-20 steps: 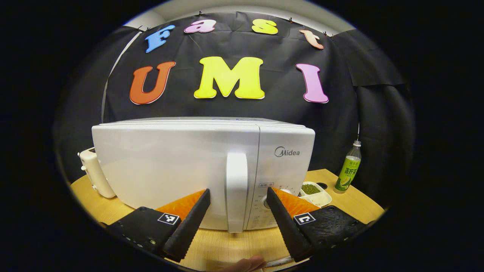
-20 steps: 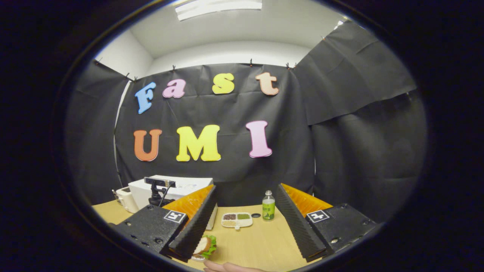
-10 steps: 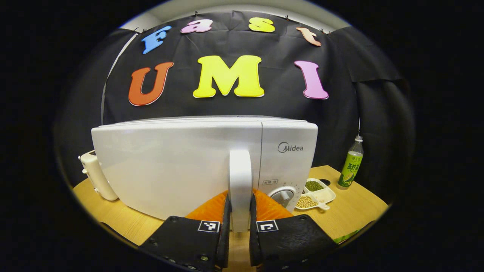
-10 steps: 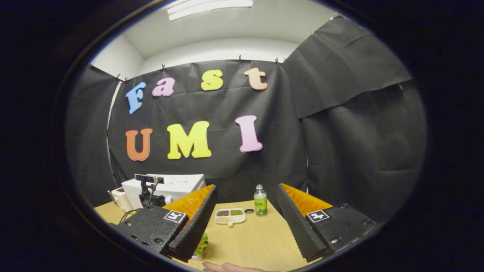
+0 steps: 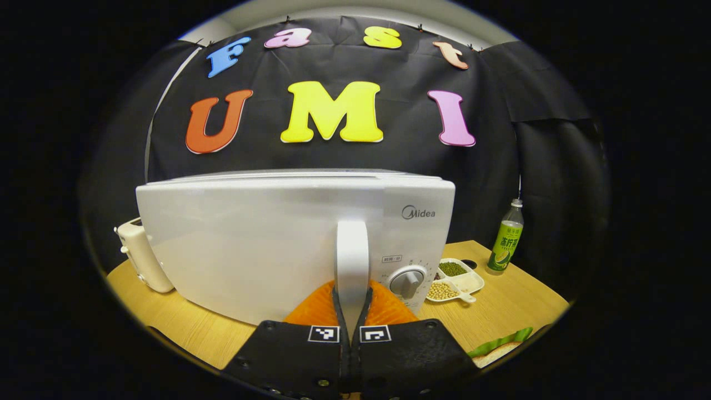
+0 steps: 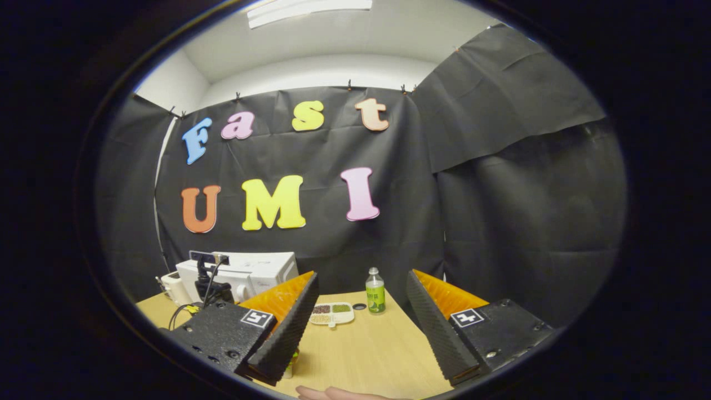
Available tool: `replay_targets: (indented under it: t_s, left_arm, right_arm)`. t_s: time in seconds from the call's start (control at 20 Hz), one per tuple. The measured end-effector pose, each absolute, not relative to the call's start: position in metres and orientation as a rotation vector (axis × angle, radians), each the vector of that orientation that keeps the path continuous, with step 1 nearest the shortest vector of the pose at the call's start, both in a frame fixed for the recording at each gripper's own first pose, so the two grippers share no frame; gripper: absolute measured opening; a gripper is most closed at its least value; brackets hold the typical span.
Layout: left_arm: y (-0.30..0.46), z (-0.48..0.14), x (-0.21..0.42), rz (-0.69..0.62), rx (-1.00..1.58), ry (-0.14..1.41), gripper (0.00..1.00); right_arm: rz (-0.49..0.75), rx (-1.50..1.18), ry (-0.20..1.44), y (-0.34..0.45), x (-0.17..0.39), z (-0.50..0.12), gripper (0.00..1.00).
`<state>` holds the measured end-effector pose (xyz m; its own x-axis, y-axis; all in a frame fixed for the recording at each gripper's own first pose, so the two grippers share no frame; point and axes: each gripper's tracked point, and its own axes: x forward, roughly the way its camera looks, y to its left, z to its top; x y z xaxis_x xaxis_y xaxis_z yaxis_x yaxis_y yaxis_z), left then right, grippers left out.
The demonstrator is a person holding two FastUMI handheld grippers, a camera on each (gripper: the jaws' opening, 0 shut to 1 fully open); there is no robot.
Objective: Open the microwave oven with the left hand, put the food in, and close the microwave oven.
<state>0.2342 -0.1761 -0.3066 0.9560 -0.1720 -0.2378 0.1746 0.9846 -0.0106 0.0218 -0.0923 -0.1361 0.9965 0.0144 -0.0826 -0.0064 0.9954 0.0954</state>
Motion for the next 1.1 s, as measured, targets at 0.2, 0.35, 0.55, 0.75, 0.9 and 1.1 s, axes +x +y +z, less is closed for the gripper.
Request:
replay_targets:
  t_s: [0.2,0.35,0.55,0.75,0.9,1.1]
  left_arm:
    - [-0.16,-0.305,0.188,-0.258,-0.013,0.227,0.0]
    - [-0.143,-0.304,0.156,-0.319,-0.017,0.22,0.0]
    - [-0.118,-0.302,0.12,-0.384,-0.038,0.222,0.01]
    - [-0.083,-0.303,0.087,-0.438,-0.018,0.203,0.01]
    - [-0.049,-0.304,0.062,-0.436,0.006,0.216,0.04]
    - [0.02,-0.304,0.033,-0.335,0.05,0.211,0.21]
  right_arm:
    - [0.003,0.111,0.098,-0.091,0.016,-0.139,1.0]
    - [0.009,0.121,0.108,-0.083,0.006,-0.137,1.0]
    - [0.02,0.103,0.096,-0.068,-0.01,-0.131,1.0]
    - [0.039,0.089,0.096,-0.054,-0.019,-0.129,1.0]
    - [0.045,0.078,0.11,-0.046,-0.019,-0.135,1.0]
    - [0.06,0.078,0.147,-0.032,-0.015,-0.147,1.0]
